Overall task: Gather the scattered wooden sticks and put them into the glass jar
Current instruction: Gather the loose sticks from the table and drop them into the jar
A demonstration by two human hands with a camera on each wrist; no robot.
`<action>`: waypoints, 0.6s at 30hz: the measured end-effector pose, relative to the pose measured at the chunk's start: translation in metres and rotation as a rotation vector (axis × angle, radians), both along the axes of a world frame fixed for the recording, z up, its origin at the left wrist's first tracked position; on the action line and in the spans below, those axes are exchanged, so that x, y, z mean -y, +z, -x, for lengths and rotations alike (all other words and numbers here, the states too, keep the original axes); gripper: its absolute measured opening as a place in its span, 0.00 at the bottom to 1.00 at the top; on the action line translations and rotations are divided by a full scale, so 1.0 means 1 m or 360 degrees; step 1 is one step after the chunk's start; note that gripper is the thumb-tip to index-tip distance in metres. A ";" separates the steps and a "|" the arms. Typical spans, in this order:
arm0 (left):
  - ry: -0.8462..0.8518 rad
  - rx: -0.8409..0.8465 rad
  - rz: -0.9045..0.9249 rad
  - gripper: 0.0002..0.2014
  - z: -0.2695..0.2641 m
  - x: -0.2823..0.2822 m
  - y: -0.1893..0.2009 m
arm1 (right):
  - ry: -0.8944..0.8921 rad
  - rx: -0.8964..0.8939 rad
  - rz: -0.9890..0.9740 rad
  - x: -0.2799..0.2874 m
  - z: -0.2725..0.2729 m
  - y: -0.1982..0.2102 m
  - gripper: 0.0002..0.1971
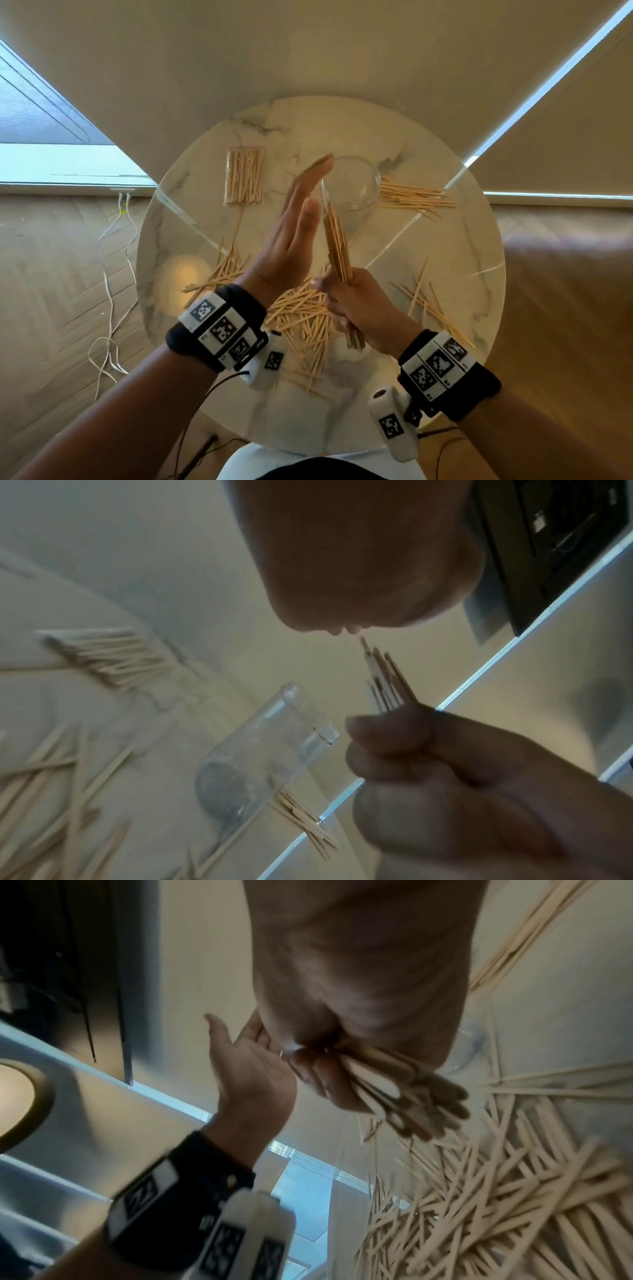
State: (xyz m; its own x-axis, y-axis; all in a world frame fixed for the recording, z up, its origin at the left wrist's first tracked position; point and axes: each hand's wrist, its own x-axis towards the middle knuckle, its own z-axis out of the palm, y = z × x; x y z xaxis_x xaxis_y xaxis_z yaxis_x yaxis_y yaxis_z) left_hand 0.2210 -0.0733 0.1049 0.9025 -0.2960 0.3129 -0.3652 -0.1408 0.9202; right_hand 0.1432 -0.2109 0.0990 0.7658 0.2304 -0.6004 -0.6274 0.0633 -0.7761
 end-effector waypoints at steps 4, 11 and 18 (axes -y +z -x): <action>-0.0267 -0.0099 -0.0158 0.33 -0.002 0.012 -0.007 | 0.0042 0.0012 0.0086 0.009 -0.015 0.009 0.09; -0.0391 -0.0163 -0.0104 0.37 -0.031 0.017 0.001 | 0.0366 0.0204 0.0444 0.020 -0.055 0.012 0.11; 0.0148 -0.0087 -0.0210 0.22 -0.083 -0.007 0.001 | 0.0081 0.0603 0.0496 0.062 -0.115 0.038 0.20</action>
State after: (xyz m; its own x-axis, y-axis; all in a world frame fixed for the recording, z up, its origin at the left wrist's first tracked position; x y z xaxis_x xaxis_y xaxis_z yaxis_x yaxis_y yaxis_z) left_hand 0.3041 -0.0666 0.1061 0.9425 -0.2455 0.2266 -0.2950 -0.2929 0.9095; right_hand 0.2587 -0.2733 0.1372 0.9361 0.1269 -0.3281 -0.2936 -0.2319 -0.9274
